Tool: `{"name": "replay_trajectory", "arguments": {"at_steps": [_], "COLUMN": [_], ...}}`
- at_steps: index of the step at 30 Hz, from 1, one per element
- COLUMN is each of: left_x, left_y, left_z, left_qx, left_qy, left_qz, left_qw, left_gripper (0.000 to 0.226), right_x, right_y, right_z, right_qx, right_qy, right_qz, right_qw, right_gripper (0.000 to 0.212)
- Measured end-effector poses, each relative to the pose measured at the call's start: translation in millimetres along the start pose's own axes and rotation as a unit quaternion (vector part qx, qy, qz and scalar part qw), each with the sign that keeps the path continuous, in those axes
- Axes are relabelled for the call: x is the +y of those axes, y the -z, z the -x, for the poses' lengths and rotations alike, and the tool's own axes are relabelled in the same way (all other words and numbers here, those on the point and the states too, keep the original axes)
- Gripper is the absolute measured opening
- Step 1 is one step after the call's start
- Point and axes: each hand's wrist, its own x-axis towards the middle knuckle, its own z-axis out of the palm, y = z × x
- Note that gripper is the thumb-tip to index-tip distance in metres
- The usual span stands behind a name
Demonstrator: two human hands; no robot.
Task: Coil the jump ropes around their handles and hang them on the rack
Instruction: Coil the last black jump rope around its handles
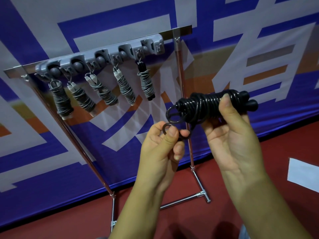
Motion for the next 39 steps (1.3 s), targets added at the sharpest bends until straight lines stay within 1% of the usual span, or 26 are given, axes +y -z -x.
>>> {"name": "replay_trajectory", "arguments": {"at_steps": [3,6,7,10,14,19,22,25,27,32,35,39], "left_x": [5,11,12,13,16,23,26,29,30,30,31,32], "left_y": [-3,-1,0,2,7,6,3,-1,-3,0,0,3], "left_z": [0,-3,-4,-3,-4,0,4,7,9,8,7,9], "left_qx": [-0.010,-0.030,-0.040,-0.064,-0.085,-0.054,-0.045,-0.035,-0.023,-0.004,-0.022,-0.049], "left_qy": [0.018,0.000,-0.012,-0.021,-0.010,-0.049,-0.081,-0.108,-0.123,-0.127,-0.110,-0.086], "left_qz": [-0.009,-0.084,-0.104,-0.127,-0.166,-0.238,-0.297,-0.353,-0.376,-0.412,-0.404,-0.338], "left_qw": [1.000,0.996,0.994,0.990,0.982,0.968,0.950,0.929,0.918,0.902,0.908,0.936], "left_gripper": [0.038,0.013,0.008,0.012,0.031,0.047,0.045,0.053,0.052,0.058,0.051,0.030], "right_x": [0,-1,-2,-2,-1,-3,-4,-5,-6,-9,-9,-9], "right_y": [1,4,5,5,4,6,9,10,10,8,6,6], "right_z": [-2,-6,-7,-7,-1,1,0,-2,-2,5,7,8], "right_qx": [0.003,0.008,0.012,0.014,0.007,-0.007,-0.007,-0.018,-0.028,-0.059,-0.076,-0.084], "right_qy": [-0.028,-0.062,-0.075,-0.105,-0.120,-0.097,-0.094,-0.089,-0.079,-0.015,0.022,0.056], "right_qz": [-0.011,-0.016,-0.019,-0.017,-0.003,0.032,0.054,0.085,0.111,0.157,0.157,0.169], "right_qw": [1.000,0.998,0.997,0.994,0.993,0.995,0.994,0.992,0.990,0.986,0.984,0.980], "right_gripper": [0.024,0.027,0.028,0.031,0.029,0.023,0.022,0.022,0.023,0.024,0.023,0.021]}}
